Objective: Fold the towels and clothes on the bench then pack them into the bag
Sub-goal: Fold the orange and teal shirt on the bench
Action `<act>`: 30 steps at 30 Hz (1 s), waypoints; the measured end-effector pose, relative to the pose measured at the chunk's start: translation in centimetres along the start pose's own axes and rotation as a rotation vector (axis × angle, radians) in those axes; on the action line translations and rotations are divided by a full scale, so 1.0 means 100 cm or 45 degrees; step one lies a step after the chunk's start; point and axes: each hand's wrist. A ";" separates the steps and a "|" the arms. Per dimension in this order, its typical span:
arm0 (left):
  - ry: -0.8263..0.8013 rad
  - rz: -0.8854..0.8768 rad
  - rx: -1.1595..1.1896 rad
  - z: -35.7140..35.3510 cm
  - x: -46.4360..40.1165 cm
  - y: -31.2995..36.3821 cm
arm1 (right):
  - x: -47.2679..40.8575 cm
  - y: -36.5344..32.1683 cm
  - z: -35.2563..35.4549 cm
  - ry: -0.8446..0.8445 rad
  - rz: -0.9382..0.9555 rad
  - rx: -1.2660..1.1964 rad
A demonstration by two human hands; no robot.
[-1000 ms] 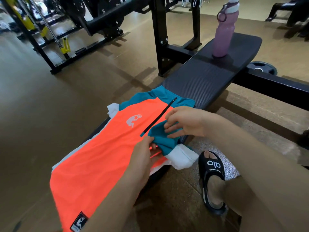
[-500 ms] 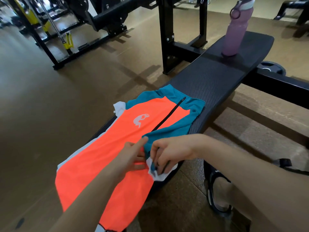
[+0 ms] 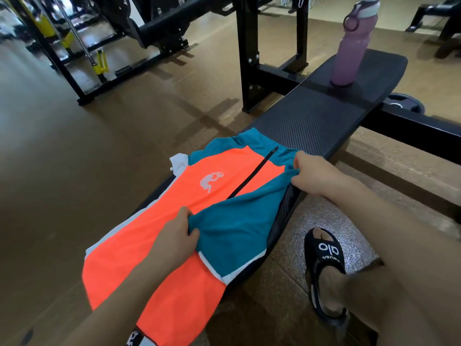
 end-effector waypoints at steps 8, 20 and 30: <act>0.354 -0.128 -0.338 0.024 -0.045 0.025 | -0.004 -0.037 -0.032 0.195 0.445 0.116; -0.047 0.040 -0.421 0.055 -0.219 0.007 | -0.051 -0.067 -0.057 -0.143 0.504 0.460; 0.010 0.376 -0.072 0.083 -0.227 -0.064 | -0.062 -0.079 -0.048 -0.188 0.331 0.532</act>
Point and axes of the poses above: each hand's wrist, its own x-axis away from the middle knuckle, its own z-axis out of the back of the hand, y = z × x
